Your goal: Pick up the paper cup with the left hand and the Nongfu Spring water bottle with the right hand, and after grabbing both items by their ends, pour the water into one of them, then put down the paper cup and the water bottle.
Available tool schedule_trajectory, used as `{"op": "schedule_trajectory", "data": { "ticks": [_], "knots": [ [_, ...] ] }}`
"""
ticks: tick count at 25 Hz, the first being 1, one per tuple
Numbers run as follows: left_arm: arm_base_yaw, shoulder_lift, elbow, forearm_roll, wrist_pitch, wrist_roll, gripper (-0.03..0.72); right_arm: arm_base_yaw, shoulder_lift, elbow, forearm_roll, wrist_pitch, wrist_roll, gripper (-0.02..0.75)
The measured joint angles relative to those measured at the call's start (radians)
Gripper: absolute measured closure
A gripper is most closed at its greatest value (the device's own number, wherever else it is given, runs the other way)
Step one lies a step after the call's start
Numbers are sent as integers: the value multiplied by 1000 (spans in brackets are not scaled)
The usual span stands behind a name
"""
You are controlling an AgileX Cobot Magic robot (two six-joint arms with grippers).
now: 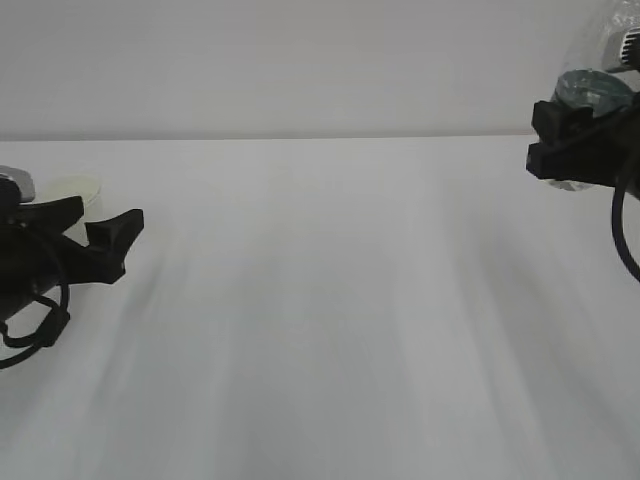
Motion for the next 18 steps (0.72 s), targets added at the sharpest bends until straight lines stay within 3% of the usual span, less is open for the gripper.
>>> {"op": "schedule_trajectory", "data": {
  "ticks": [6, 14, 18],
  "knots": [
    [-78, -2, 0, -13, 0, 0, 101, 0, 0, 0, 48, 0, 0, 271],
    [-86, -2, 0, -25, 0, 0, 101, 0, 79, 0, 21, -8, -61, 271],
    [-86, -2, 0, -33, 0, 0, 101, 0, 176, 0, -6, -82, -60, 271]
  ]
}}
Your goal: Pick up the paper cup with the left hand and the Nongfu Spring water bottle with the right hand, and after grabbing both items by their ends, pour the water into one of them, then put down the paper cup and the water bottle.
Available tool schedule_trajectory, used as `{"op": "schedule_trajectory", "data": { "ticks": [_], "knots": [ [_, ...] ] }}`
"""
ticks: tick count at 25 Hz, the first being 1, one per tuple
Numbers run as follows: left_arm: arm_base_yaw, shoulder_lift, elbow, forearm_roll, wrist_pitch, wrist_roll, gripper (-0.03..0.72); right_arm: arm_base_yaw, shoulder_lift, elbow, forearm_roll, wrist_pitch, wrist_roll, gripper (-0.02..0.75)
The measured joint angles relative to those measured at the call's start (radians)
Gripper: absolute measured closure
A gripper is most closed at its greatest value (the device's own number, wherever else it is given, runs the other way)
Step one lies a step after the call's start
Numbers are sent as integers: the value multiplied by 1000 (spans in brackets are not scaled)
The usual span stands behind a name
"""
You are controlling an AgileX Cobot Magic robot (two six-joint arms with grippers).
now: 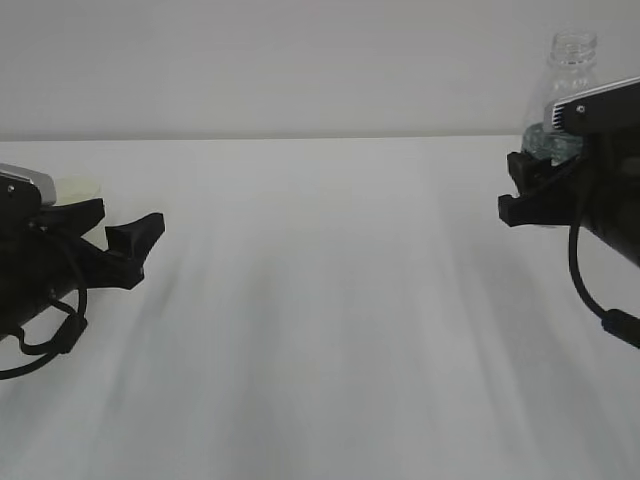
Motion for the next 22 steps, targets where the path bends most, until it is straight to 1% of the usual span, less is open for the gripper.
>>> {"op": "schedule_trajectory", "data": {
  "ticks": [3, 10, 22],
  "knots": [
    [0, 0, 0, -8, 0, 0, 101, 0, 61, 0, -4, -68, 30, 271],
    [0, 0, 0, -18, 0, 0, 101, 0, 166, 0, -79, -175, 157, 271],
    [0, 0, 0, -22, 0, 0, 101, 0, 309, -2, -81, -306, 258, 271]
  ]
}}
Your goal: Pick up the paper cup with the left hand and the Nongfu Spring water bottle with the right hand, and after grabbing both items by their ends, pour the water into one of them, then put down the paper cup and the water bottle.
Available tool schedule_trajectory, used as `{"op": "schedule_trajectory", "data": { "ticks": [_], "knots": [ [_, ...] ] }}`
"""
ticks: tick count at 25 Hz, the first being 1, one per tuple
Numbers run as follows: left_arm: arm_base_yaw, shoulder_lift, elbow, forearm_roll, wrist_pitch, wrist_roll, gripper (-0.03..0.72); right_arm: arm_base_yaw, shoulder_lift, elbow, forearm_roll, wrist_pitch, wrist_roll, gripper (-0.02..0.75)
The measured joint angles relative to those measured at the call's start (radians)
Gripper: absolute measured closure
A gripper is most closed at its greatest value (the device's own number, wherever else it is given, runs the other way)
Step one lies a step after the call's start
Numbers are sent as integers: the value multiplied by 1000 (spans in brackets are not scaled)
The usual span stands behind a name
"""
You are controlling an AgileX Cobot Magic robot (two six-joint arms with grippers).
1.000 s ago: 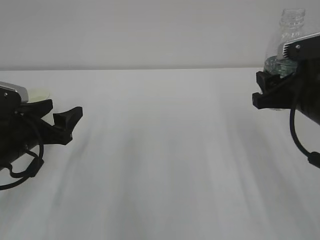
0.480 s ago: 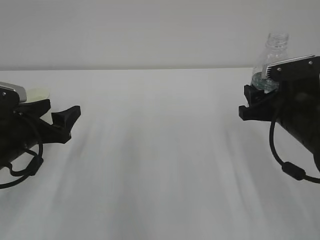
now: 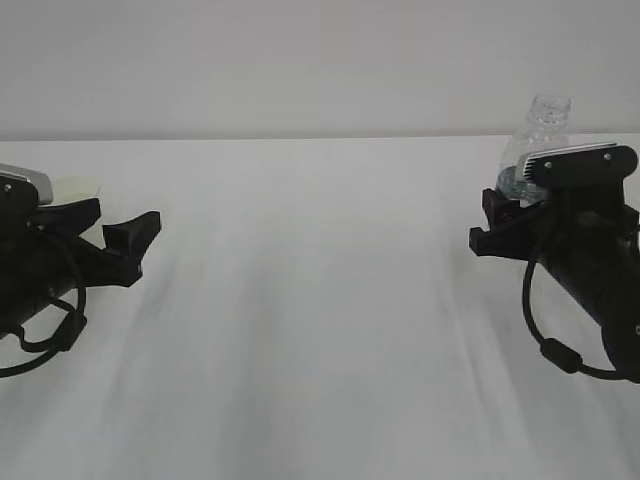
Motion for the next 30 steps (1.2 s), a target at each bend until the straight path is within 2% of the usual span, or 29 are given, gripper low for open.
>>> {"op": "schedule_trajectory", "data": {
  "ticks": [5, 15, 21, 30],
  "knots": [
    [-1, 0, 0, 0, 0, 0, 115, 0, 50, -1, 34, -59, 16, 271],
    [-1, 0, 0, 0, 0, 0, 118, -23, 114, -39, 72, -71, 54, 272],
    [-1, 0, 0, 0, 0, 0, 120, -99, 145, -63, -26, -61, 96, 319],
    [-1, 0, 0, 0, 0, 0, 120, -223, 151, -91, -192, -58, 131, 324]
  ]
}}
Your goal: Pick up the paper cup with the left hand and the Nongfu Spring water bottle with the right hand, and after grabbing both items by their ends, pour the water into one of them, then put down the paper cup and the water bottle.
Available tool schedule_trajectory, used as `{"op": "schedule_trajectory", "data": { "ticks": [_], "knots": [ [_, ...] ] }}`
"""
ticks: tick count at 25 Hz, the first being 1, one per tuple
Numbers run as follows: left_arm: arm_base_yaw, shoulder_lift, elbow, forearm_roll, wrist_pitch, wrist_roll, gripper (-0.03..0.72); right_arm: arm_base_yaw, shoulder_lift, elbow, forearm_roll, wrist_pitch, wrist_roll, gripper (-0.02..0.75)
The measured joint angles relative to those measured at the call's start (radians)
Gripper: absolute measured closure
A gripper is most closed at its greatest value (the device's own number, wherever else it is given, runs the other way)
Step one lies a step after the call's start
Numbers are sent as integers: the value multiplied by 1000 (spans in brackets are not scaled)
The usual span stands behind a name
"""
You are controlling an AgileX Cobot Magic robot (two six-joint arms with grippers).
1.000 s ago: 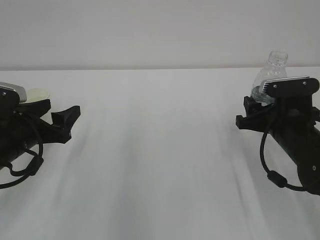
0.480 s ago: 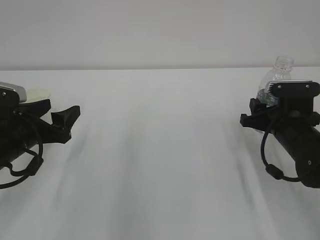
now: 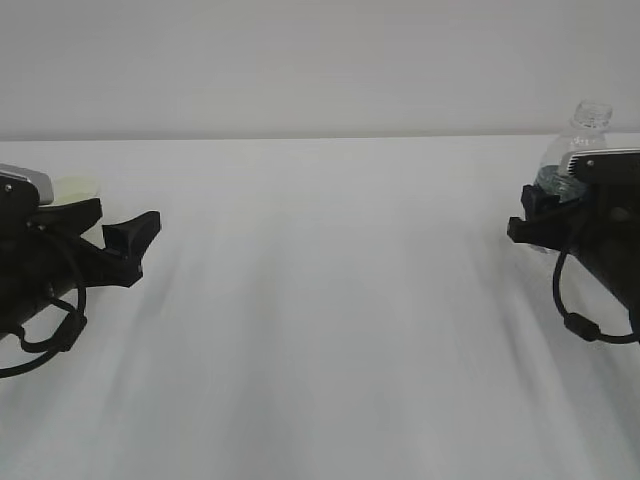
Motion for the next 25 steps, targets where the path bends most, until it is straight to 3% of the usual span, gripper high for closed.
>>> {"op": "schedule_trajectory", "data": {
  "ticks": [11, 25],
  "knots": [
    [0, 0, 0, 0, 0, 3, 120, -61, 79, -73, -193, 7, 76, 325],
    [0, 0, 0, 0, 0, 28, 120, -61, 200, -205, -269, 10, 121, 328]
  ]
}}
